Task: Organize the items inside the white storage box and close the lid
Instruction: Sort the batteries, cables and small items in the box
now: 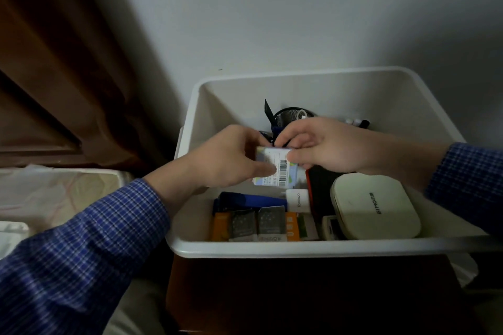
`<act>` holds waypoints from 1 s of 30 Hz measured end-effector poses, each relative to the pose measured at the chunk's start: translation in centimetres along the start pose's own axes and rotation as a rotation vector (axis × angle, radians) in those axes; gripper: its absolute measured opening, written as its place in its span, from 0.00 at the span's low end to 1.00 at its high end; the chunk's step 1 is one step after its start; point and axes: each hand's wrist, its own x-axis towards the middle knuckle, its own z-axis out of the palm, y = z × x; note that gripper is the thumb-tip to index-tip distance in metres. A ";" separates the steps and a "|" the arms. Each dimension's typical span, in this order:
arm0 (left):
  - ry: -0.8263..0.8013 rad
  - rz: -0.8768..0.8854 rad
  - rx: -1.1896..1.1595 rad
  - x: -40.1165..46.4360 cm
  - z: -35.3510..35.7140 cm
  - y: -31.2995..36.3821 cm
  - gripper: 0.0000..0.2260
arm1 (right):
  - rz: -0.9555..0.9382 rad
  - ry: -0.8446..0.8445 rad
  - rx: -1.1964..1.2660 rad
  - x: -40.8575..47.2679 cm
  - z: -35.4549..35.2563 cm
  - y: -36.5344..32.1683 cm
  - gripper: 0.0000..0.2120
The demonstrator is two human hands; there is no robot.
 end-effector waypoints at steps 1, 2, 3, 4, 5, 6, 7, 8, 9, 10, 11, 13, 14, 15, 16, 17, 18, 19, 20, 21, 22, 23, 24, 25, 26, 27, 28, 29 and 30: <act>0.025 0.050 -0.014 -0.1 0.1 0.1 0.08 | -0.011 0.007 0.023 -0.3 -0.4 -0.1 0.09; 0.058 0.109 -0.023 -0.1 0.1 0.1 0.08 | -0.010 0.000 0.057 -0.6 -0.8 -0.2 0.08; 0.094 0.174 -0.024 -0.2 0.2 0.2 0.09 | 0.008 -0.021 0.104 -0.9 -1.3 -0.3 0.08; 0.126 0.240 -0.013 -0.3 0.4 0.4 0.09 | 0.040 -0.056 0.165 -1.1 -1.8 -0.4 0.11; 0.150 0.303 0.007 -0.4 0.6 0.5 0.09 | 0.087 -0.098 0.237 -1.5 -2.4 -0.4 0.14; 0.162 0.365 0.025 -0.5 0.8 0.7 0.09 | 0.129 -0.140 0.296 -1.8 -3.0 -0.3 0.15; 0.169 0.427 0.039 -0.6 1.0 0.9 0.08 | 0.144 -0.181 0.317 -2.2 -3.4 -0.2 0.13; 0.178 0.489 0.058 -0.7 1.3 1.2 0.07 | 0.133 -0.215 0.300 -2.6 -3.7 0.0 0.09; 0.189 0.546 0.086 -0.7 1.6 1.5 0.07 | 0.117 -0.239 0.277 -2.8 -4.0 0.1 0.07; 0.199 0.586 0.119 -0.6 1.9 1.9 0.08 | 0.110 -0.250 0.271 -3.0 -4.2 0.4 0.07; 0.205 0.602 0.149 -0.5 2.1 2.2 0.09 | 0.113 -0.252 0.285 -3.2 -4.4 0.6 0.09; 0.191 0.566 0.180 -0.2 2.6 2.6 0.13 | 0.140 -0.257 0.356 -3.4 -4.8 0.9 0.13; 0.146 0.512 0.160 -0.1 2.7 2.7 0.16 | 0.147 -0.256 0.400 -3.5 -4.9 1.2 0.13; 0.069 0.439 0.094 0.0 2.8 2.8 0.18 | 0.152 -0.234 0.434 -3.5 -5.1 1.5 0.13; -0.019 0.361 -0.010 0.1 2.8 3.0 0.20 | 0.159 -0.192 0.450 -3.6 -5.3 1.7 0.13; -0.087 0.295 -0.129 0.2 2.9 3.1 0.20 | 0.164 -0.149 0.452 -3.7 -5.4 1.9 0.13; -0.110 0.246 -0.241 0.4 3.0 3.3 0.17 | 0.167 -0.125 0.451 -3.9 -5.5 2.1 0.14; -0.095 0.210 -0.327 0.6 3.0 3.5 0.13 | 0.167 -0.129 0.451 -4.1 -5.6 2.2 0.14; -0.067 0.188 -0.370 0.9 3.0 3.6 0.09 | 0.167 -0.153 0.447 -4.2 -5.7 2.3 0.15; -0.037 0.178 -0.367 1.2 3.0 3.5 0.07 | 0.168 -0.181 0.409 -4.3 -5.8 2.3 0.16; -0.020 0.174 -0.337 1.4 3.0 3.4 0.06 | 0.170 -0.197 0.306 -4.4 -5.9 2.3 0.18; -0.018 0.171 -0.302 1.7 3.1 3.1 0.06 | 0.166 -0.189 0.124 -4.4 -6.1 2.3 0.20; -0.021 0.163 -0.278 1.8 3.1 2.8 0.07 | 0.160 -0.163 -0.109 -4.5 -6.4 2.3 0.22; -0.029 0.150 -0.267 1.8 3.2 2.5 0.08 | 0.157 -0.152 -0.340 -4.6 -6.6 2.3 0.25; -0.036 0.131 -0.265 1.8 3.2 2.2 0.08 | 0.166 -0.182 -0.531 -4.7 -6.6 2.3 0.28; -0.037 0.107 -0.267 1.9 3.4 1.9 0.09 | 0.192 -0.248 -0.659 -4.7 -6.4 2.2 0.32; -0.029 0.079 -0.271 1.9 3.5 1.7 0.11 | 0.232 -0.324 -0.733 -4.8 -6.1 2.3 0.38; -0.014 0.049 -0.279 2.0 3.5 1.5 0.12 | 0.258 -0.383 -0.785 -4.8 -5.6 2.6 0.41; 0.006 0.020 -0.288 2.1 3.6 1.4 0.13 | 0.256 -0.407 -0.835 -4.8 -5.2 2.8 0.43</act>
